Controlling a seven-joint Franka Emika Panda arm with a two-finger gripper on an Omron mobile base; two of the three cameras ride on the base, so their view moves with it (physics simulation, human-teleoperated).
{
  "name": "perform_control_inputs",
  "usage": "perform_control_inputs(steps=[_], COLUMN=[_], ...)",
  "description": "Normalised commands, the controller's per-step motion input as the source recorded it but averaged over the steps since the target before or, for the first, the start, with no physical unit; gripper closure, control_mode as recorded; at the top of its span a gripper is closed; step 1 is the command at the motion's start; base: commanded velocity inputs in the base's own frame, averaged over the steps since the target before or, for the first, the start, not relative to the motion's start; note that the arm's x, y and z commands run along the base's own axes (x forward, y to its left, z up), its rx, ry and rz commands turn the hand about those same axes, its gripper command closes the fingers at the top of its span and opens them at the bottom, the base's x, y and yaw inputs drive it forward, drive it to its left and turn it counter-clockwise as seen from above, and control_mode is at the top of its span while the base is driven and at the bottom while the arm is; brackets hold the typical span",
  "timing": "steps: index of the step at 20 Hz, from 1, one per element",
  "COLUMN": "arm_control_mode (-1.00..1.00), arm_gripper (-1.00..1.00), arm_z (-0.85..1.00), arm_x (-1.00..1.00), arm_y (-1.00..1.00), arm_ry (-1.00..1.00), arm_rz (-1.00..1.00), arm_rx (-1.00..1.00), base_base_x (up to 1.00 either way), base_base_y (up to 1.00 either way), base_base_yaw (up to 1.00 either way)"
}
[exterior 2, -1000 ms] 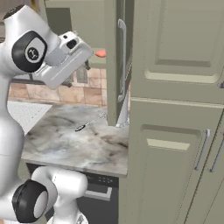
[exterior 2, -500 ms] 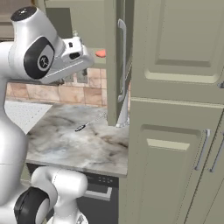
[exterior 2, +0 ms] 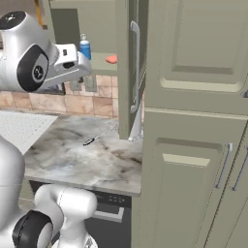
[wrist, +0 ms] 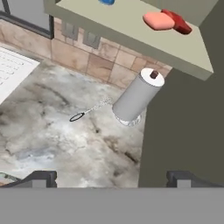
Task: Pick the bar soap and soap dispenser from the cabinet and place them on the counter.
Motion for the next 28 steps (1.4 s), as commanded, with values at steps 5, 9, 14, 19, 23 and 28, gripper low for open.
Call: perform_control_inputs(steps=[5,9,14,19,23,28], arm_control_mode=[-1.0,-1.0,-1.0,-1.0,-1.0,-1.0], arm_gripper=[-1.0,-1.0,-1.0,-1.0,-1.0,-1.0], arm_z=[0.0,0.0,0.0,0.0,0.01,0.03], arm_x=[0.12,0.16,0.2,0.27,0.31,0.36], arm_y=[0.01,0.01,0.02,0.0,0.0,0.0], arm_ry=[-0.08,-0.07,-0.04,0.0,0.03,0.06], arm_rz=[-0.09,-0.09,-0.12,-0.12,-0.08,-0.01], arm_rx=[0.18,0.15,0.08,0.07,0.09,0.13], base_base_x=[0.0,0.0,0.0,0.0,0.0,0.0], base_base_y=[0.0,0.0,0.0,0.0,0.0,0.0], base_base_yaw=[0.0,0.0,0.0,0.0,0.0,0.0])
